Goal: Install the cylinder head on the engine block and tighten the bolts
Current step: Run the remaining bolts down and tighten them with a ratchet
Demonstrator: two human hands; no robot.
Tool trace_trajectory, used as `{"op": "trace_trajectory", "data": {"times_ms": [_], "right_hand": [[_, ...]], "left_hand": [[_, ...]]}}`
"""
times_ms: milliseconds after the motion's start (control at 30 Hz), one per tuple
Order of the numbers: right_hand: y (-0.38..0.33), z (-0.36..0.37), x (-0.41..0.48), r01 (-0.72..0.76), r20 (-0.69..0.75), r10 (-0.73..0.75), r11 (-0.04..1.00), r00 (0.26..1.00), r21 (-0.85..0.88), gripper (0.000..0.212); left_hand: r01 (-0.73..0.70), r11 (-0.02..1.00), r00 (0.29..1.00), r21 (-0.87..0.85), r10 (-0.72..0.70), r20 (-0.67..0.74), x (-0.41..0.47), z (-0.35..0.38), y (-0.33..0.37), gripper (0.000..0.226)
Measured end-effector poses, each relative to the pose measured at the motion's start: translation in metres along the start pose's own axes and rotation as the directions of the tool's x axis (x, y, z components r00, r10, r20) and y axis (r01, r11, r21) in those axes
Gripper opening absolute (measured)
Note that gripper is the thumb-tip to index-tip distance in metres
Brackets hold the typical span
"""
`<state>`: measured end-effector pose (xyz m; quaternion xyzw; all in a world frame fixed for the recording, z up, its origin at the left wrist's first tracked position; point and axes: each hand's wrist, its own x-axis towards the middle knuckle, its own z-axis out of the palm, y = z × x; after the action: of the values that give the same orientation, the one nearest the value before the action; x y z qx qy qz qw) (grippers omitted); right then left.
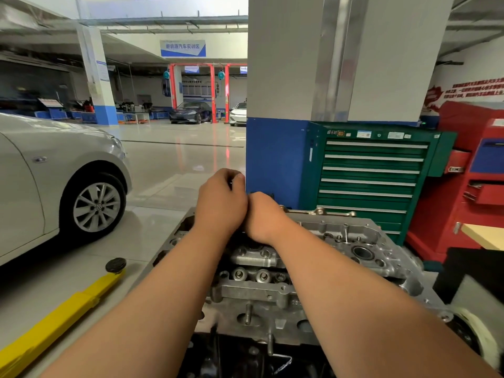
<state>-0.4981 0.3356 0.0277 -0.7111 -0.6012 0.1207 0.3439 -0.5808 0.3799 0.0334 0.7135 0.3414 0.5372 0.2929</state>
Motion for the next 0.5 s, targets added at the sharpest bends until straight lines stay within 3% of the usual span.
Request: {"op": "trace_trajectory", "data": {"times_ms": [67,100,133,200,300,367,400,433,500], "right_hand": [[-0.004,0.003,0.001,0.049,-0.013,-0.049,0.996,0.999,0.072,0.034],[-0.002,0.005,0.003,0.09,-0.058,-0.088,0.996,0.994,0.019,0.027],[-0.002,0.005,0.001,0.066,-0.061,-0.062,0.996,0.996,0.059,0.022],[-0.005,0.004,-0.001,-0.088,0.025,0.085,0.982,0.996,0.164,0.019],[0.003,0.001,0.001,-0.037,0.059,0.032,0.996,0.998,0.077,0.015],[0.004,-0.002,-0.001,-0.017,0.056,0.014,0.998,0.998,0.063,0.013],[0.005,-0.003,-0.002,-0.013,0.059,0.011,0.999,0.998,0.037,0.014],[0.006,-0.004,0.0,-0.009,0.063,0.008,1.0,0.998,0.017,0.019],[0.005,-0.003,0.002,-0.007,0.052,0.009,0.999,0.999,-0.032,0.029]], "left_hand": [[0.025,1.0,0.999,0.007,-0.025,-0.049,-0.006,0.012,0.008,0.024],[0.054,0.998,0.997,-0.025,-0.055,-0.062,-0.008,0.017,0.012,0.02],[0.094,0.993,0.992,-0.071,-0.099,-0.073,-0.008,0.021,0.015,0.015],[0.155,0.974,0.983,-0.164,-0.169,-0.075,0.001,0.02,0.018,0.029],[0.349,0.894,0.934,-0.282,-0.306,0.185,0.017,0.004,0.018,0.047],[0.449,0.804,0.884,-0.391,-0.333,0.329,0.02,0.0,0.013,0.045],[0.426,0.8,0.9,-0.422,-0.326,0.29,0.018,0.002,0.01,0.04],[0.331,0.862,0.943,-0.384,-0.283,0.177,0.013,0.005,0.006,0.034],[0.083,0.979,0.995,-0.186,-0.091,-0.036,0.004,0.013,0.001,0.016]]}}
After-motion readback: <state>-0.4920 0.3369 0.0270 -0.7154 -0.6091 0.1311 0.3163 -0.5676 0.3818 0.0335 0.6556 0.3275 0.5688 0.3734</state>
